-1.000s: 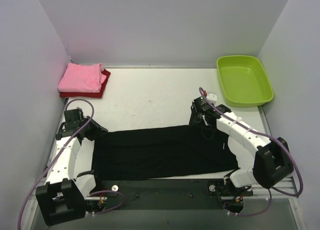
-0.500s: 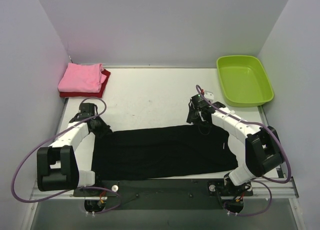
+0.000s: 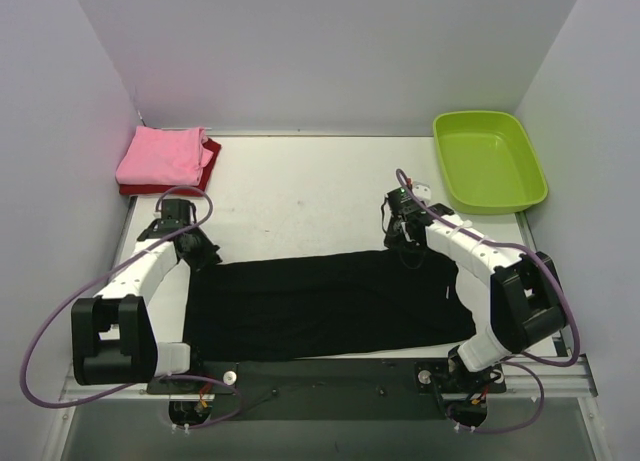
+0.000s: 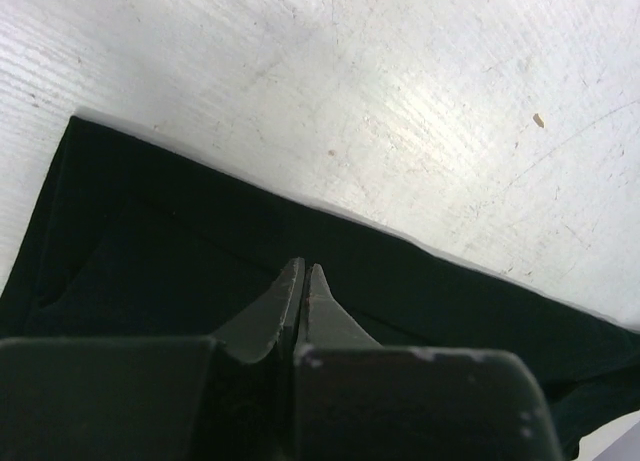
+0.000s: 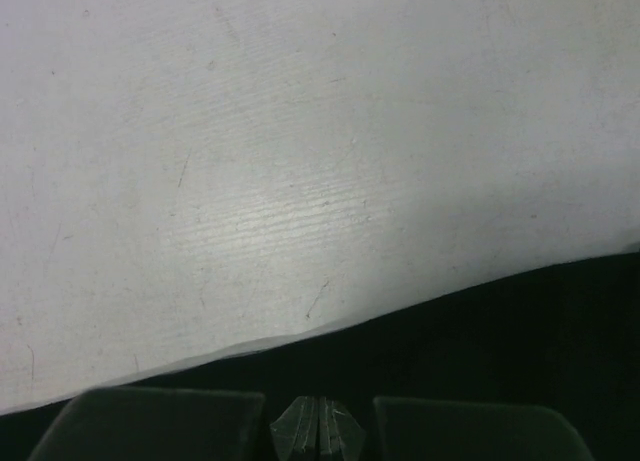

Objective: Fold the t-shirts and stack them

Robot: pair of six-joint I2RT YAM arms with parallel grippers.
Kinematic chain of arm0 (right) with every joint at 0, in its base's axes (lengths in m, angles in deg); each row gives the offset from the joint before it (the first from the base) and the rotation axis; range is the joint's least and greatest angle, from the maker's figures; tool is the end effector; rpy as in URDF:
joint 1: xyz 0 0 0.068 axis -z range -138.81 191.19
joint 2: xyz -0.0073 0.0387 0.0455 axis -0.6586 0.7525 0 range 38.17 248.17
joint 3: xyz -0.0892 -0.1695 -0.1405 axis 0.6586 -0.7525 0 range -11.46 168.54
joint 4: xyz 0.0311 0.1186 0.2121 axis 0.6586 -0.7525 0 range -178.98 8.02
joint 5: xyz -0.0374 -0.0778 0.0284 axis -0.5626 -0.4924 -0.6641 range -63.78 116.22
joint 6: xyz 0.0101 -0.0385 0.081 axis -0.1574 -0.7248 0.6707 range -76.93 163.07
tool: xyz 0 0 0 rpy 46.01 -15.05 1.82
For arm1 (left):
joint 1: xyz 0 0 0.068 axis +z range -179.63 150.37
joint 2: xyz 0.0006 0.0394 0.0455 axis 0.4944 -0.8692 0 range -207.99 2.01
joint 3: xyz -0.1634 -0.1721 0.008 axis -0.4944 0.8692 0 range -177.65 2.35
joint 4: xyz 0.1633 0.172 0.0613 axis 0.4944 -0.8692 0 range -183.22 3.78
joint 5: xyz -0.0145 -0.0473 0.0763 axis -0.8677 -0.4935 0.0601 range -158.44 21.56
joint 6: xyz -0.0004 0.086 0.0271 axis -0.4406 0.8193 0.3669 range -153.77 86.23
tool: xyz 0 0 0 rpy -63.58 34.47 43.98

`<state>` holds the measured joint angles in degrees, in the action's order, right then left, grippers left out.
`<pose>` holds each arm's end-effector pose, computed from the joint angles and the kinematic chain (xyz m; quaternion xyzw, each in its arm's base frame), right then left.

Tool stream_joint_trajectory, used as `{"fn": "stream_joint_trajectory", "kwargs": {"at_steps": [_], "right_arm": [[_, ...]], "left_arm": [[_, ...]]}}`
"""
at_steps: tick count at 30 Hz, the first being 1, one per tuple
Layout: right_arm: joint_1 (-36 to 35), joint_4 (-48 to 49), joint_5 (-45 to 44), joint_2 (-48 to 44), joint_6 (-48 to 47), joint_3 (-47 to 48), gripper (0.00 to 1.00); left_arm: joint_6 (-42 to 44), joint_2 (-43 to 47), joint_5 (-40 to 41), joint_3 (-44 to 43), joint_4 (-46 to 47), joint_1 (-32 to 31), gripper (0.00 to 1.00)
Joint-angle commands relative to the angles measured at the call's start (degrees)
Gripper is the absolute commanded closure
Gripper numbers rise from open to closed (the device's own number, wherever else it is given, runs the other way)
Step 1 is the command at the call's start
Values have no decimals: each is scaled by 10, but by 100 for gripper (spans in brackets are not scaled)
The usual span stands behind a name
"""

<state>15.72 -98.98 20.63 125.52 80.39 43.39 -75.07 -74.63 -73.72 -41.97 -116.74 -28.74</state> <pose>0.3046 0.1364 0.1518 0.1135 0.9303 0.1411 0.3189 0.2622 -0.0033 0.1265 -0.3394 0.9098 -0.1230 0.2046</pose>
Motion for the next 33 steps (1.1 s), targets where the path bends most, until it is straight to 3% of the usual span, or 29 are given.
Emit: {"fn": "stream_joint_trajectory", "kwargs": {"at_steps": [1, 19, 33], "right_arm": [[2, -20, -11, 17, -1, 0, 100], [-1, 1, 7, 77, 25, -24, 100], [34, -9, 4, 192, 25, 78, 100]], "left_arm": [[4, 31, 11, -7, -26, -4, 100], [-11, -105, 39, -6, 17, -4, 100], [-31, -221, 48, -103, 27, -4, 100]]}}
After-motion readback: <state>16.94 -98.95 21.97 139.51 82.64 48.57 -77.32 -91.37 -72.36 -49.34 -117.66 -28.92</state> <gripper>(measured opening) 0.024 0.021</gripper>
